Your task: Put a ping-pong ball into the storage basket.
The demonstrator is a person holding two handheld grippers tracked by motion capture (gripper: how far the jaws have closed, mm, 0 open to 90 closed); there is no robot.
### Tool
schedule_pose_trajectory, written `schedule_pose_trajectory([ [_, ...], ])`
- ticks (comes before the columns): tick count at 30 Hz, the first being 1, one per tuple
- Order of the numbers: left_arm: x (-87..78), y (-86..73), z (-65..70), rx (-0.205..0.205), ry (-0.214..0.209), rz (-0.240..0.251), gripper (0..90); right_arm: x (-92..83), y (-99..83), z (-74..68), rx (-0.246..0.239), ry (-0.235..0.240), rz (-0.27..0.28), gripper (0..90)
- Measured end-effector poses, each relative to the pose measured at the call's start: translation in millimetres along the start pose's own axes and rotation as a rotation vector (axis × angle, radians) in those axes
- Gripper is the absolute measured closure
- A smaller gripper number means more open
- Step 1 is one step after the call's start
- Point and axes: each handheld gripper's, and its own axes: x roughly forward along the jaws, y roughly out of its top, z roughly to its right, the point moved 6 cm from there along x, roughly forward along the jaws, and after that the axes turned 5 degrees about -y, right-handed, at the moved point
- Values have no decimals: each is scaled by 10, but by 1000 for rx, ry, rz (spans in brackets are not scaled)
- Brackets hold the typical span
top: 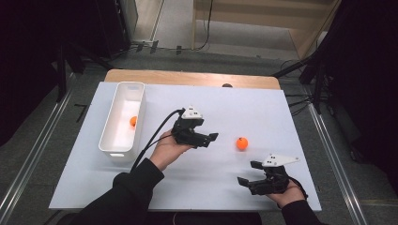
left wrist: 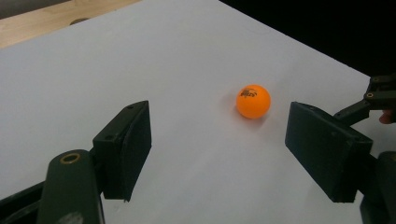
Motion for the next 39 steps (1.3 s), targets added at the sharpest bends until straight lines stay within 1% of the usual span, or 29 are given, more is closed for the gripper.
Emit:
schedule_pose_trajectory([
  [1,15,-2,10,-3,0,5,228,-1,0,0,0,0,0,126],
  [4,58,-14,37,-3,-6,1,228,0,1,-2,0,1,0,126],
  [8,110,-29,55,15,-1,-8,228,1,0,-4,-7,2,-4,126],
  [9,126,-24,55,13,3,-5,228,1,0,-6,-7,5,-3,126],
  [11,141,-14,58,5,-6,-4,229,4,-2,-7,-5,4,-4,126],
  [18,212,23,89,6,-11,-2,229,8,2,-7,-5,1,-4,126],
  [20,225,35,85,7,-12,-4,229,10,5,-9,-4,1,-3,126],
  [25,270,66,61,-15,-15,-4,229,10,5,-19,2,3,-6,126],
  [26,280,70,56,-16,-16,-4,231,13,6,-17,-4,5,-4,126],
  [28,305,76,51,-18,-12,-9,230,13,7,-22,1,6,-5,126],
  [30,334,79,48,-8,-10,-22,231,13,9,-22,1,7,-6,126],
  [33,370,94,49,-4,-3,-20,231,14,12,-21,-2,9,-2,126],
  [36,397,111,53,-13,-9,-17,230,16,14,-17,-5,9,0,126],
  [39,438,125,59,-9,-11,-21,230,18,14,-18,-8,10,-1,126],
])
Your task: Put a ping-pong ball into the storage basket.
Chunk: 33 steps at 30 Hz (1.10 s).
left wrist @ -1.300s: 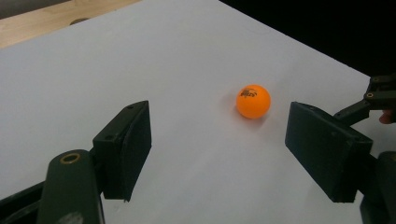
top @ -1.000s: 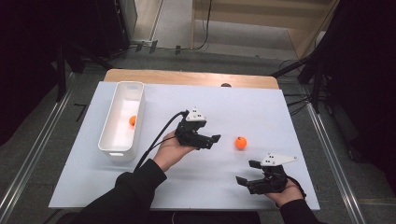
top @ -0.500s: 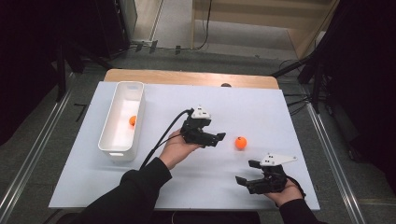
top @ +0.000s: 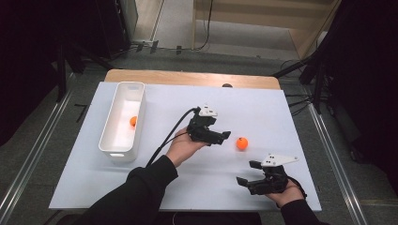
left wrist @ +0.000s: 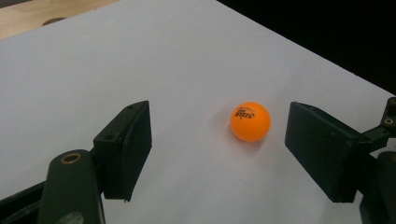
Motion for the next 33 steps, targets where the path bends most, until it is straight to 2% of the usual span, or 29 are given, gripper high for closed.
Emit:
schedule_pose_trajectory([
  [10,109,49,17,-12,8,7,231,2,0,-6,0,1,-2,126],
  [17,199,69,36,10,29,-7,230,3,0,-7,0,2,-2,126],
  [22,269,89,66,-10,26,2,230,3,2,-8,0,4,-1,126],
  [27,330,117,102,3,35,-7,230,4,2,-12,-1,6,0,126],
  [33,368,120,100,-25,35,-4,230,-3,2,-4,0,8,3,127],
])
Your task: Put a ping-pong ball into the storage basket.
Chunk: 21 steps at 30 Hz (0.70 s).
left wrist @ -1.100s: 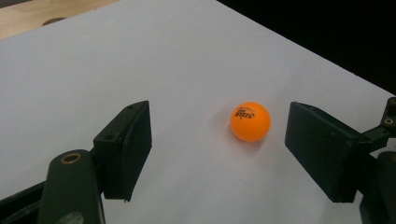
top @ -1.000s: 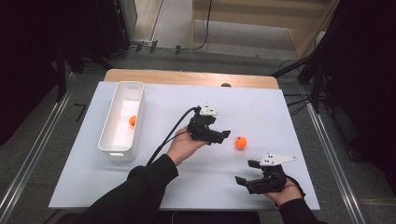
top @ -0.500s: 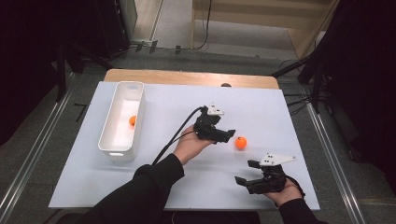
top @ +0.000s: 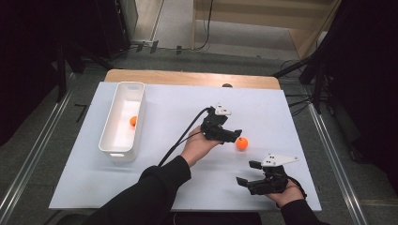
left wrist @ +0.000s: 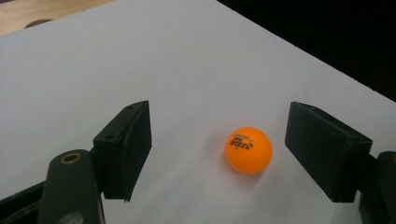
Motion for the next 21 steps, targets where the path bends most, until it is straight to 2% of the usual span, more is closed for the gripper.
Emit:
schedule_pose_trajectory([
  [5,65,1,13,5,-7,-9,202,4,0,-4,3,2,-3,126],
  [6,87,0,20,-2,-23,-7,168,4,1,-5,2,0,-3,126],
  [8,120,-12,19,-3,-30,-16,10,4,0,-5,3,0,-3,126],
  [12,144,-14,6,15,-2,-13,0,-2,0,-2,4,1,-3,126],
  [21,203,17,12,-14,8,4,0,-6,0,-5,6,2,-1,126],
])
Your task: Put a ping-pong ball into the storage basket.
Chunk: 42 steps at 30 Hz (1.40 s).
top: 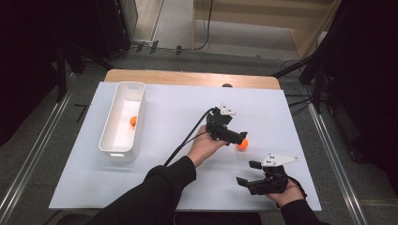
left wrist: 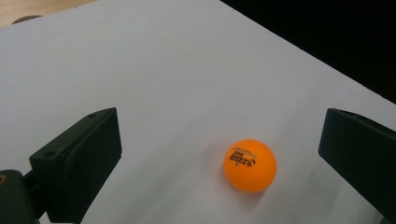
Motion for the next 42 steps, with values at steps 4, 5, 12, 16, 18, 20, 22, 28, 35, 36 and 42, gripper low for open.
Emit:
schedule_pose_trajectory([
  [4,36,-2,16,6,0,-7,0,0,0,-2,-3,2,0,126],
  [5,45,-2,17,10,6,-5,0,-1,0,-3,-3,2,-1,126],
  [12,126,-4,60,19,5,-22,0,0,1,-6,-3,2,0,126],
  [16,171,12,112,30,2,-20,0,-2,1,-7,-3,3,1,126],
  [18,194,18,131,30,-2,-20,0,-4,0,-7,-3,3,1,126],
  [20,216,17,149,29,-5,-19,0,-4,0,-8,-4,4,2,126],
  [22,238,11,158,31,-5,-20,0,-5,-1,-9,-4,5,2,126],
  [28,273,-17,157,21,-13,-34,0,-4,0,-9,-5,5,2,126],
  [35,292,-32,167,27,-18,-36,0,-3,0,-10,-5,6,1,126],
  [36,295,-36,170,27,-16,-34,0,-4,0,-10,-5,6,1,126],
  [42,327,-76,184,15,-36,-47,0,-2,1,-9,-6,6,0,126],
])
